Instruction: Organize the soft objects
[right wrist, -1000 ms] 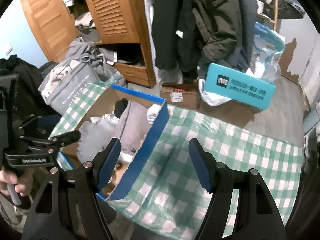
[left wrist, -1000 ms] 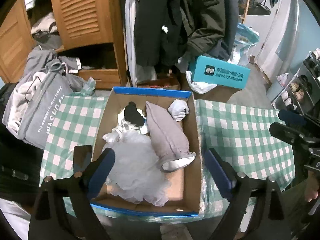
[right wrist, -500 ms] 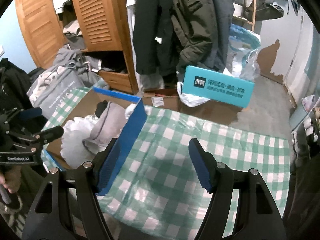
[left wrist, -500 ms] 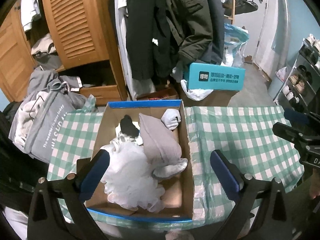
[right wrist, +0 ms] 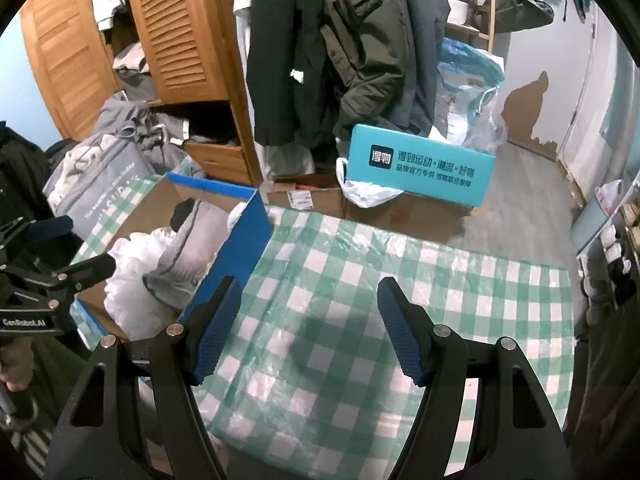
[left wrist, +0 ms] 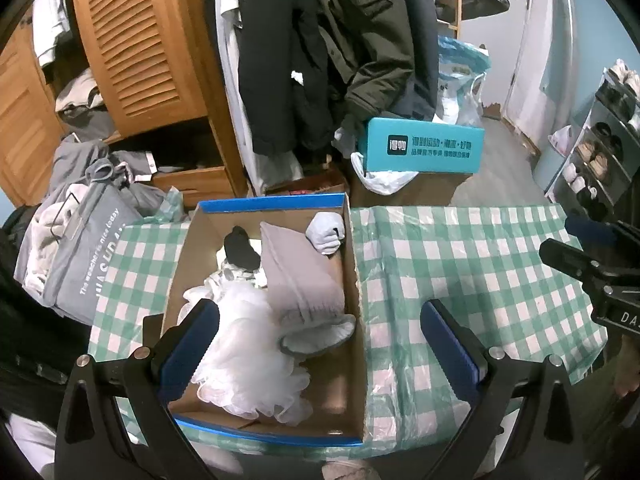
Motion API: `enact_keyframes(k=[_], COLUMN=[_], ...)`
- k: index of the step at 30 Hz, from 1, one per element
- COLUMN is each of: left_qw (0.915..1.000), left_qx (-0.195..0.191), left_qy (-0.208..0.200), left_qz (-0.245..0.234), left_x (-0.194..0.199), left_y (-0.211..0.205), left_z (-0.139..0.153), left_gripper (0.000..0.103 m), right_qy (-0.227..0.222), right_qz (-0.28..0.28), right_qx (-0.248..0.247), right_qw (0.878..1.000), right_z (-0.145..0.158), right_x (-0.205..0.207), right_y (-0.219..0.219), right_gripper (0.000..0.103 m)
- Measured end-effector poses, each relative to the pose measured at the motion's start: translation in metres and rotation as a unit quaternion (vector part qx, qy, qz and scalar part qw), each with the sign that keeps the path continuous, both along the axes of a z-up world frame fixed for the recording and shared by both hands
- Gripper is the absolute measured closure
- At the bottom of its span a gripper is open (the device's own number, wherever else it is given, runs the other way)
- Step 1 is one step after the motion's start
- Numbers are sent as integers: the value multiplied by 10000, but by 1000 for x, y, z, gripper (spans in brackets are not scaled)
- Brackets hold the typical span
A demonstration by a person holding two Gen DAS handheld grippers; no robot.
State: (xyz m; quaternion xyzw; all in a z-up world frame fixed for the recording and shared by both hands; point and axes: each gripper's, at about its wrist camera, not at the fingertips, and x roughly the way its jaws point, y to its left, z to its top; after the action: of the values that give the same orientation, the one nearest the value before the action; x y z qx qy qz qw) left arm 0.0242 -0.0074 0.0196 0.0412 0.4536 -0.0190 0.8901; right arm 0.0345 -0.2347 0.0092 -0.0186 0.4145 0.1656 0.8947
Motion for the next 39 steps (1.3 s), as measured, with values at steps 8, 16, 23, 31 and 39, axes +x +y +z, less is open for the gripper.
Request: enact_keyframes(k=[8,16,23,31,39], left_qw=[10000,9999,9998,9998,9997], left_qx=[44,69,86,89,163], left_qy=[-14,-98,-98,-85,-67], left_qz=[-32,-107,-114,-136,-190], left_x=[-1,-5,-6,-8,-8], left_y=[-4,-6,-6,-5,-11], left_z=[0,2,3,4,2], left_gripper=[1,1,1,1,1], right_qy=[-6,-8,-6,-1,-3], right_qz=[-1,-2,-10,-6,-6], right_qx=[-4,-4,-3,0,0], right_qw=[10000,10000,10000,10000,10000], right_z=[0,0,0,0,0], right_x=[0,-1,-1,-1,0], right_y=[-2,-2,-1,-1,-1], right_gripper=[33,33,33,33,33])
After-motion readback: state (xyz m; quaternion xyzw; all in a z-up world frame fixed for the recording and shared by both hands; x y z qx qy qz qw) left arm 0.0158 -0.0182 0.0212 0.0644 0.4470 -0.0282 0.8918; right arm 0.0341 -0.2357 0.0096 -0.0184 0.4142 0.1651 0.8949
